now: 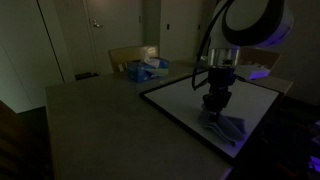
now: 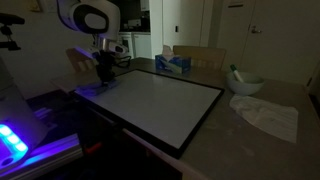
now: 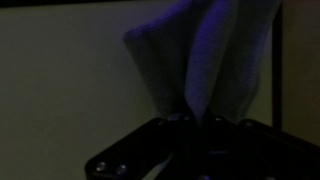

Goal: Wipe the white surface with the cloth

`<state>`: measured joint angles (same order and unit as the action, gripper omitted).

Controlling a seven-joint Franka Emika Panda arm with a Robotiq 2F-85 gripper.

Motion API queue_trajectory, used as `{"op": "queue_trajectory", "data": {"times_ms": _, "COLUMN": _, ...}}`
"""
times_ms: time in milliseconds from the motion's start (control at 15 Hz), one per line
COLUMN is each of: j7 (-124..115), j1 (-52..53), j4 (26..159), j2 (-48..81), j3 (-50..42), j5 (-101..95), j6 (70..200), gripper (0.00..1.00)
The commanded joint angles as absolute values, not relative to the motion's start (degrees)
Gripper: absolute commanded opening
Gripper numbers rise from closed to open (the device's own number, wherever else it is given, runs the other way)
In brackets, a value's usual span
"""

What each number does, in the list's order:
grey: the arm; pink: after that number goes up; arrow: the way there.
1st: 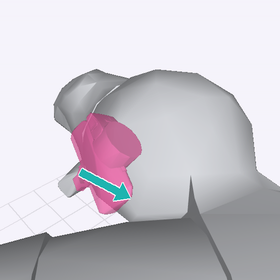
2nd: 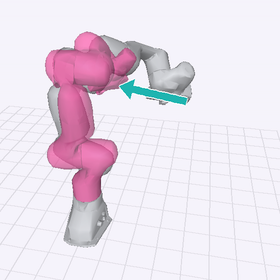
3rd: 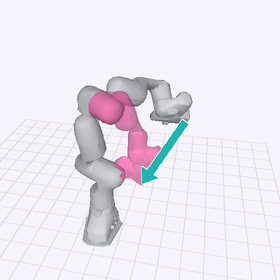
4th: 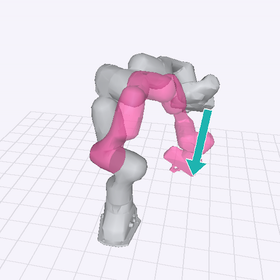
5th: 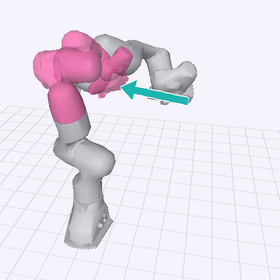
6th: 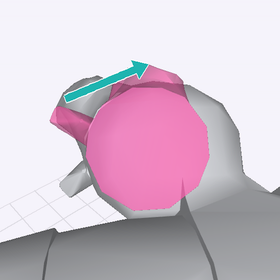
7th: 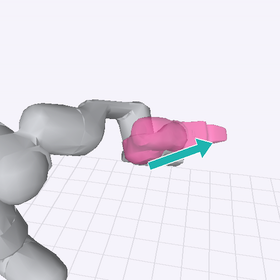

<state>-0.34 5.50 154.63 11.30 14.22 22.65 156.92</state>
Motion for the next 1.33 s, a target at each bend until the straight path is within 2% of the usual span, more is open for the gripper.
{"op": "queue_trajectory", "data": {"times_ms": 0, "j7": -5.02, "j1": 5.73, "j4": 158.27, "j2": 13.44, "j3": 7.17, "j5": 13.20, "j6": 160.40, "gripper": 0.03}}
{"op": "queue_trajectory", "data": {"times_ms": 867, "j7": -5.22, "j1": 4.38, "j4": 158.92, "j2": 12.78, "j3": 6.07, "j5": 13.87, "j6": 160.46, "gripper": 0.03}}
{"op": "queue_trajectory", "data": {"times_ms": 1133, "j7": -19.51, "j1": 5.61, "j4": 157.22, "j2": 13.63, "j3": -8.66, "j5": -6.20, "j6": 159.46, "gripper": 0.03}}
{"op": "queue_trajectory", "data": {"times_ms": 1267, "j7": -27.01, "j1": 4.75, "j4": 154.55, "j2": 15.02, "j3": -12.89, "j5": -15.14, "j6": 156.79, "gripper": 0.03}}
